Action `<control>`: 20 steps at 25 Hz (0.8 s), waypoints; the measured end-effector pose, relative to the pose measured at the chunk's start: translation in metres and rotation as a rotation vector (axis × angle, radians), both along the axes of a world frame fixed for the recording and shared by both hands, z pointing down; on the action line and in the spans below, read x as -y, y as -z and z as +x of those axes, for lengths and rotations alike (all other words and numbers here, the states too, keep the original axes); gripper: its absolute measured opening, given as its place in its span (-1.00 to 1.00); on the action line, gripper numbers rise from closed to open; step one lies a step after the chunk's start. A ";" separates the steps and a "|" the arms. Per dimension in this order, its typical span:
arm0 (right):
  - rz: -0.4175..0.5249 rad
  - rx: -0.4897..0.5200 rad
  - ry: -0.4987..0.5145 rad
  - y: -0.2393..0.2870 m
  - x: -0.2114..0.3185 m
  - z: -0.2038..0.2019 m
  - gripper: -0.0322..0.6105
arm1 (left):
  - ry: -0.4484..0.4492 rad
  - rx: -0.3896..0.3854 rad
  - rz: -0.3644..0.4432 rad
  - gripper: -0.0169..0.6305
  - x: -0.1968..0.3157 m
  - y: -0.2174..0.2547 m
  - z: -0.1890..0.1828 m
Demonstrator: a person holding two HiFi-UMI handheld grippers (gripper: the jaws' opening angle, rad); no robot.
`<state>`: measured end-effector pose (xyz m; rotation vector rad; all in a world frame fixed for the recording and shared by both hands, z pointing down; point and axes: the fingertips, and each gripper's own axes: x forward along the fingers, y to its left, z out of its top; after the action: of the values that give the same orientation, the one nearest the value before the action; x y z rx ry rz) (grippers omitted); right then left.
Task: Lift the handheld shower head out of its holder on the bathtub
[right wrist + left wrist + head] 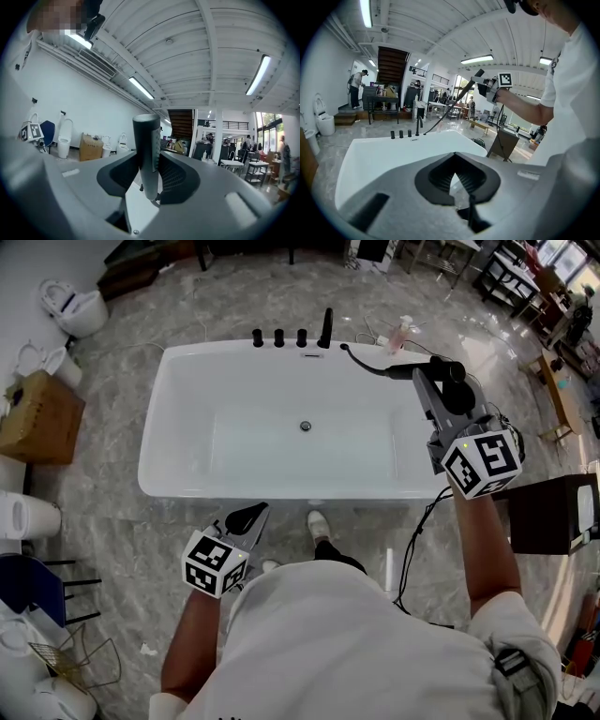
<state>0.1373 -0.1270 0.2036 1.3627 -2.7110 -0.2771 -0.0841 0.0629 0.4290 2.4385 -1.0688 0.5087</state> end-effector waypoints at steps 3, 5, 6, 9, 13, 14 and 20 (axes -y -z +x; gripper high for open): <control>-0.008 0.010 -0.010 -0.006 -0.011 -0.004 -0.45 | -0.010 0.002 0.005 -0.93 -0.005 0.000 -0.003; -0.015 0.008 -0.013 -0.011 -0.016 -0.008 -0.45 | -0.016 0.000 0.007 -0.93 -0.007 -0.002 -0.006; -0.019 0.006 -0.013 -0.013 -0.017 -0.009 -0.45 | -0.018 -0.002 0.007 -0.93 -0.006 -0.001 -0.005; -0.037 0.004 -0.016 -0.016 -0.016 -0.010 -0.45 | -0.023 -0.006 0.008 -0.93 -0.002 0.006 -0.004; -0.049 0.006 -0.019 -0.020 -0.019 -0.009 -0.45 | -0.023 -0.009 0.008 -0.93 -0.003 0.008 -0.003; -0.051 0.006 -0.021 -0.022 -0.021 -0.008 -0.45 | -0.023 -0.011 0.008 -0.93 -0.006 0.006 -0.003; -0.067 0.003 -0.026 -0.032 -0.029 -0.009 -0.45 | -0.013 -0.016 0.009 -0.93 -0.011 0.004 -0.008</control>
<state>0.1280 -0.0981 0.2360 1.3799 -2.6767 -0.1803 -0.0921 0.0742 0.4247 2.4547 -1.0515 0.4891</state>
